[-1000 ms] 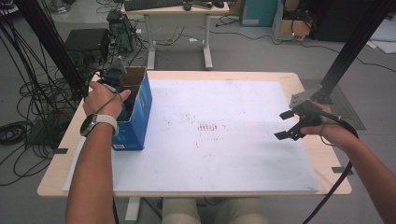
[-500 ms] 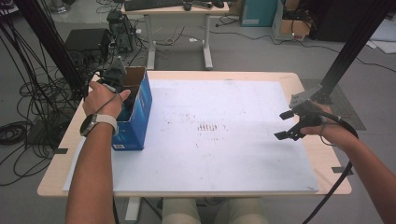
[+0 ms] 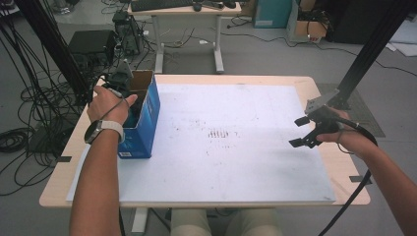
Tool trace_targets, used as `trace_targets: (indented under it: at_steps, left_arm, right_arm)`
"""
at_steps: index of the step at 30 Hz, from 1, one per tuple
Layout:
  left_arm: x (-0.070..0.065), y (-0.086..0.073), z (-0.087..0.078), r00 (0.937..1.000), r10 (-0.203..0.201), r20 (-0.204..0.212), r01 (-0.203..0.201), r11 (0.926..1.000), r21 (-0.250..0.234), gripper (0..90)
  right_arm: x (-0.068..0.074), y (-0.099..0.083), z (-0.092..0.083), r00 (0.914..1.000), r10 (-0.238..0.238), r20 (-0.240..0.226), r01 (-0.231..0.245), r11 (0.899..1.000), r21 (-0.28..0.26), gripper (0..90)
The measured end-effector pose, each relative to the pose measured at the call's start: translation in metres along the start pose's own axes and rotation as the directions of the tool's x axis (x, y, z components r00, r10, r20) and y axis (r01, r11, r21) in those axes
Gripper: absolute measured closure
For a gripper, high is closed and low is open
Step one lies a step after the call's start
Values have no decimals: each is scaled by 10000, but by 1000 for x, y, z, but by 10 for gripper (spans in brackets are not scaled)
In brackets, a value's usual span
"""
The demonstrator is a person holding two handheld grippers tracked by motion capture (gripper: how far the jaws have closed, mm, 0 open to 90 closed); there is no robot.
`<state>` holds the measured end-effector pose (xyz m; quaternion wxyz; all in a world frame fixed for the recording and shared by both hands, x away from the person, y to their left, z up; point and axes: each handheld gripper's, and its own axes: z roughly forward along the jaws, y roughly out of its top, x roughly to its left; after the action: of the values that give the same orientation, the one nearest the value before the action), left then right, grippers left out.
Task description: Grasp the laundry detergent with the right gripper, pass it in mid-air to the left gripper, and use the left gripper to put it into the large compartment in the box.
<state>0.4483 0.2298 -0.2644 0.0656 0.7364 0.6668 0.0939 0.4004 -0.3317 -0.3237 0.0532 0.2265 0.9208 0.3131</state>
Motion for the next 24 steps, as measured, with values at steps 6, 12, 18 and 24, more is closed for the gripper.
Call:
trace_targets:
  at_steps: [6,12,18,24]
  left_arm:
    - [1,0,0,10000,81,-14,-81,10000,4,370]
    - [1,0,0,9999,107,14,-107,9999,18,371]
    - [1,-1,0,9999,92,-50,-92,10000,-24,370]
    - [1,-1,0,10000,91,-12,-91,10000,-8,370]
  right_arm:
    - [0,0,1,10000,19,-6,-19,10000,-49,83]
    - [0,0,1,10000,26,-5,-26,10000,-41,83]
    - [0,0,1,10000,48,1,-48,10000,-25,83]
    - [0,0,0,10000,-16,9,16,10000,59,83]
